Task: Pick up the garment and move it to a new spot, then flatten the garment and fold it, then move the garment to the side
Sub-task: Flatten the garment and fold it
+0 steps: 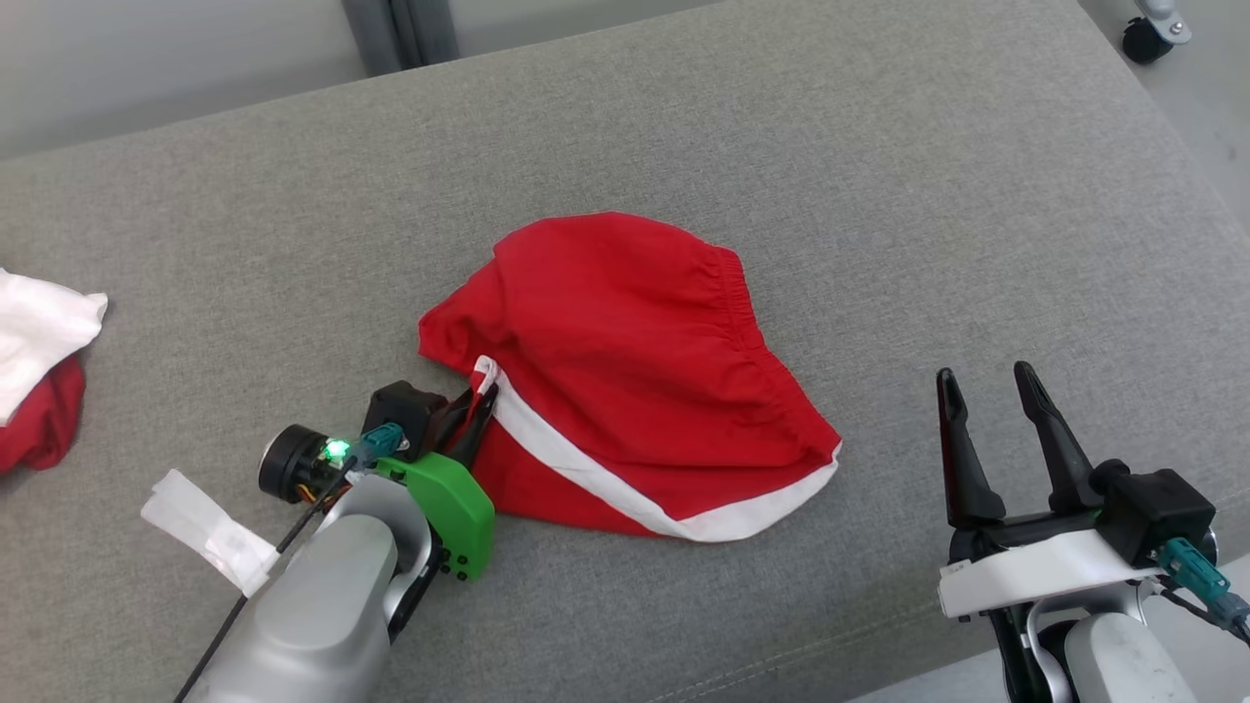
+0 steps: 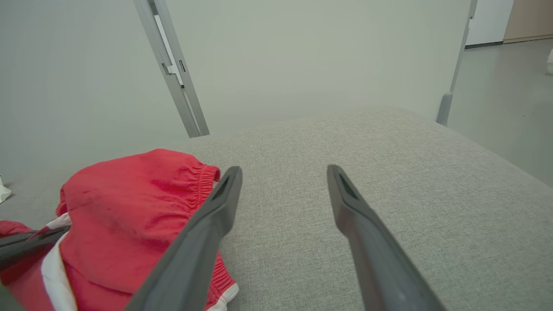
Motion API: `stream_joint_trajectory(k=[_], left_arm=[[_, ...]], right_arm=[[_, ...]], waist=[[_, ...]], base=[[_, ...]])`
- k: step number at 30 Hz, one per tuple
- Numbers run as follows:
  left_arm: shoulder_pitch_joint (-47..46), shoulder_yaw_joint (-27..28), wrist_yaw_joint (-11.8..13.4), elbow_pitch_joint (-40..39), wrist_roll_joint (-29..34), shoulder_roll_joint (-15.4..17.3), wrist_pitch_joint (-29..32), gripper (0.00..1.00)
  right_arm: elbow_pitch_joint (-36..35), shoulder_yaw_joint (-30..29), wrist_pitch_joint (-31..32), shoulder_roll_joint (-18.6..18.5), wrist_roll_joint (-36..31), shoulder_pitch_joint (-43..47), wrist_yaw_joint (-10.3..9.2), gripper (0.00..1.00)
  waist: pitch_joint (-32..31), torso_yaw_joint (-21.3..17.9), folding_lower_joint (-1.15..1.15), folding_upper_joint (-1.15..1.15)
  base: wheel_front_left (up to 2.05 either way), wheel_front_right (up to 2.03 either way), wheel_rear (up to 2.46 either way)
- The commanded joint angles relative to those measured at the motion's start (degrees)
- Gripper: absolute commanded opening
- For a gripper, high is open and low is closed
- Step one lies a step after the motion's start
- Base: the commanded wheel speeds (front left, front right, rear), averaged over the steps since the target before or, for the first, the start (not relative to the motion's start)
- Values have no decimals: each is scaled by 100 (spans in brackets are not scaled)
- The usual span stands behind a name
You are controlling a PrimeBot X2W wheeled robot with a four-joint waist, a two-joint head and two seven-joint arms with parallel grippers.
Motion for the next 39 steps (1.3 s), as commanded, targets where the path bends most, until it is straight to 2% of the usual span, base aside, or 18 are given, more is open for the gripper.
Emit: stream_joint_trajectory(k=[1, 9, 15, 16, 17, 18, 29, 39], left_arm=[[-82, 4, -21, -72, -49, 56, -2, 0], [321, 470, 48, -1082, 75, 250, -2, 0], [1265, 817, 140, -2175, 355, 335, -2, 0], [1432, 856, 145, -2297, 398, 308, -2, 19], [1575, 888, 163, -2365, 427, 282, -2, 49], [1774, 930, 174, -2451, 454, 238, -2, 100], [2488, 1497, 143, -3089, 803, -26, -2, 100], [2156, 1663, 35, -2703, 880, 54, -2, 100]], right_arm=[[-16, -39, -19, 11, -16, 22, 1, 100], [2, -48, -19, 31, -21, 143, 1, 100], [35, -60, -19, 35, -39, 218, 1, 100], [39, -73, -19, 34, -42, 234, 1, 100], [46, -72, -19, 32, -45, 241, 1, 100], [56, -85, -19, 26, -49, 251, 1, 100], [152, -70, -19, -45, -48, 322, 1, 100], [246, 52, -19, -89, 36, 313, 1, 100]], waist=[[-41, 63, 0, 0], [-242, 489, 0, 0], [-323, 773, 0, 0], [-330, 813, 0, 0], [-336, 834, 0, 0], [-348, 873, 0, 0], [-540, 1034, 0, 0], [-613, 805, 0, 0]], base=[[0, 0, 0], [0, 0, 0], [0, 0, 0], [0, 0, 0], [0, 0, 0], [0, 0, 0], [0, 0, 0], [0, 0, 0]])
